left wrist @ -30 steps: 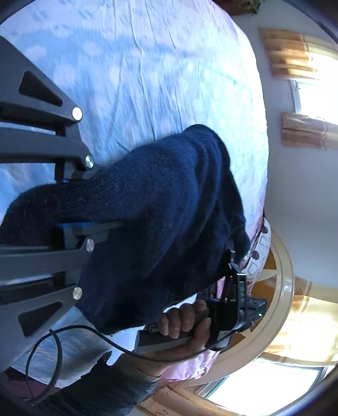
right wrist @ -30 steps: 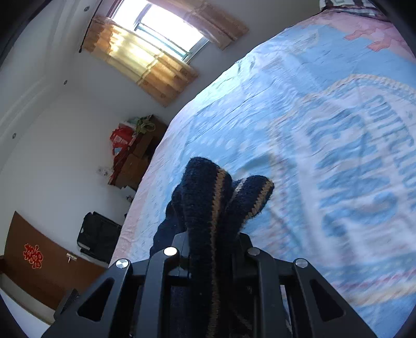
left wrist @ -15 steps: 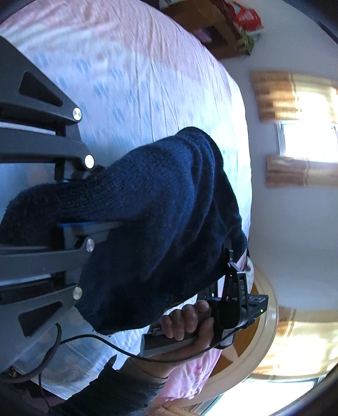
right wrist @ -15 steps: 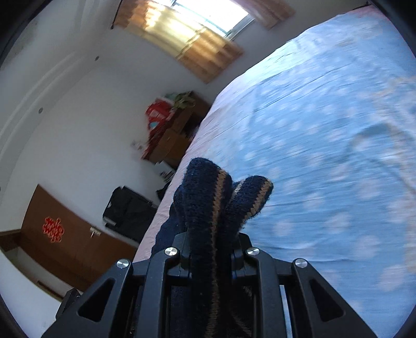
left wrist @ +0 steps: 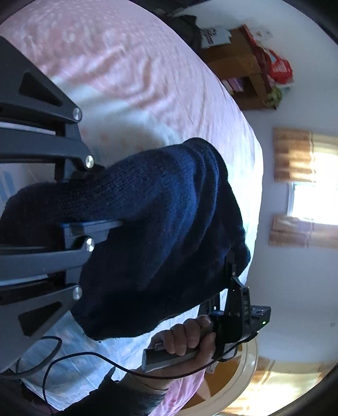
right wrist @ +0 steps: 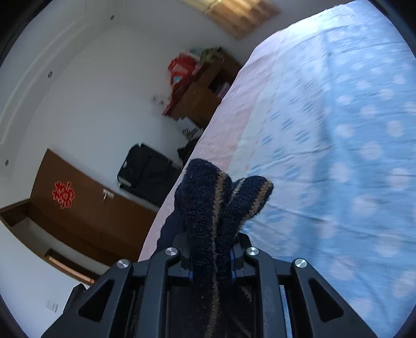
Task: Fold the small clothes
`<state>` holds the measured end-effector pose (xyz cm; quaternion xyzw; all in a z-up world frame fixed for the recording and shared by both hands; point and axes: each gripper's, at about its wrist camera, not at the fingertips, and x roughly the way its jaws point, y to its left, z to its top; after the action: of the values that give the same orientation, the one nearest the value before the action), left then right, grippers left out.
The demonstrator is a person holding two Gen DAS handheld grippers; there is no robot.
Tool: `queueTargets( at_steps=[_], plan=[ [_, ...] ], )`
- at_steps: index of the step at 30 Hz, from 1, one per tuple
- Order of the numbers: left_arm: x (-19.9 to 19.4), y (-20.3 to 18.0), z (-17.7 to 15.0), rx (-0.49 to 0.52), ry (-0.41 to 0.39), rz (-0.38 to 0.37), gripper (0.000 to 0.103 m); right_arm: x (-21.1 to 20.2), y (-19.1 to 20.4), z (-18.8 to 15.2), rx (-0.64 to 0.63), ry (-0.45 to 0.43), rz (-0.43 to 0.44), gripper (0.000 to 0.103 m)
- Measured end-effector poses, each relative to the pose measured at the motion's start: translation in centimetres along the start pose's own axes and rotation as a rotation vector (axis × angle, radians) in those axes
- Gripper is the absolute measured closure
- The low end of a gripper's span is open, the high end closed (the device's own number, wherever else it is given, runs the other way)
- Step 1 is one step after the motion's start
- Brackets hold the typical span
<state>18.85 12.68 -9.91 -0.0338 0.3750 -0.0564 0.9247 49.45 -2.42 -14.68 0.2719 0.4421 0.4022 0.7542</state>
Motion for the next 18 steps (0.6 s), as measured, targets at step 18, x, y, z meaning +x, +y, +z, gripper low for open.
queueTargets(
  at_steps=[18],
  plan=[
    [1.2,0.8,-2.7,-0.013,0.043,0.098,0.060,7.0,-4.5,-0.3,0.077,0.117,-0.156,0.078]
  ],
)
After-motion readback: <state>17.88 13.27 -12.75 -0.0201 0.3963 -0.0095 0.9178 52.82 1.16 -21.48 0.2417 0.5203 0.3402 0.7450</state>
